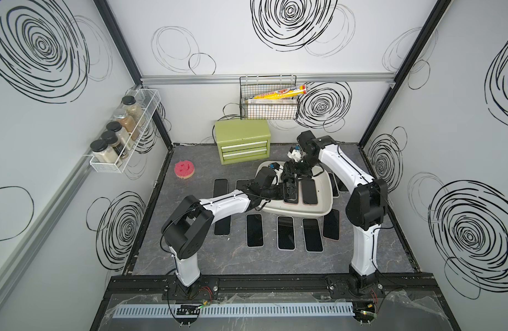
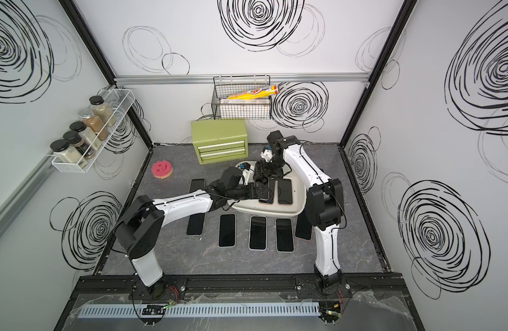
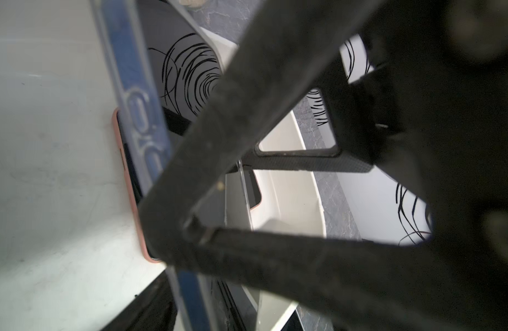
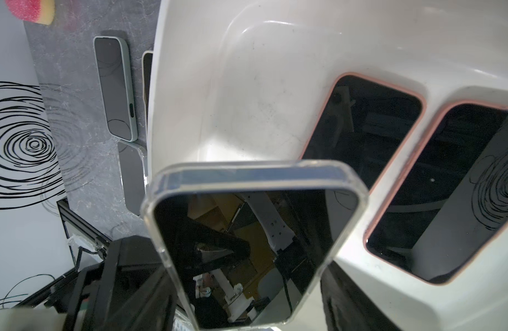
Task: Take the phone out of the storage box
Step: Pick up the phone from the storage box.
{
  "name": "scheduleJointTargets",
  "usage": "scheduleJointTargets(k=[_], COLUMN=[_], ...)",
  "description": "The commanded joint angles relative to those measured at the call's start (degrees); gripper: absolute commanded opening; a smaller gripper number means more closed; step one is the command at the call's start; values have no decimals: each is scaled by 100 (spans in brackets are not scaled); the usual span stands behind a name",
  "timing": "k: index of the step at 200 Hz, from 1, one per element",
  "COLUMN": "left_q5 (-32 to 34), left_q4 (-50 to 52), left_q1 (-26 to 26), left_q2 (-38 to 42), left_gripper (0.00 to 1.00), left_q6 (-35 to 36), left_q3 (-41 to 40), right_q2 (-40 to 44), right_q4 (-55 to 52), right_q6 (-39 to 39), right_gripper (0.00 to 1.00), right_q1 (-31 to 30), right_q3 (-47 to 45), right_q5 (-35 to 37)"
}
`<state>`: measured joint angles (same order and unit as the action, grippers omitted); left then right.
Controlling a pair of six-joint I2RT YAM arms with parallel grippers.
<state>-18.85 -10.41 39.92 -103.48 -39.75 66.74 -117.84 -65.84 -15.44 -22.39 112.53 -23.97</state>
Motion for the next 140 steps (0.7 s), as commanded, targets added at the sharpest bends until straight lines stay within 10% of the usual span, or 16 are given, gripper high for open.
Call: scheduleJointTargets(k=[1, 66, 140], left_q5=[173, 131, 7], left_q4=[-82, -87, -187], left_q1=[-46, -84, -138], left_q2=[-45, 16, 207], left_gripper=[74, 28, 7], left_q6=[244, 326, 209], left_q3=[246, 201, 93], right_q2=[358, 394, 447], right_q4=[-67, 79, 365], right_q6=[-20, 59, -37], right_gripper=[38, 38, 38], right_q1=[-37, -46, -42], right_q3=[-85, -419, -677], right_q5=[-354, -589, -887])
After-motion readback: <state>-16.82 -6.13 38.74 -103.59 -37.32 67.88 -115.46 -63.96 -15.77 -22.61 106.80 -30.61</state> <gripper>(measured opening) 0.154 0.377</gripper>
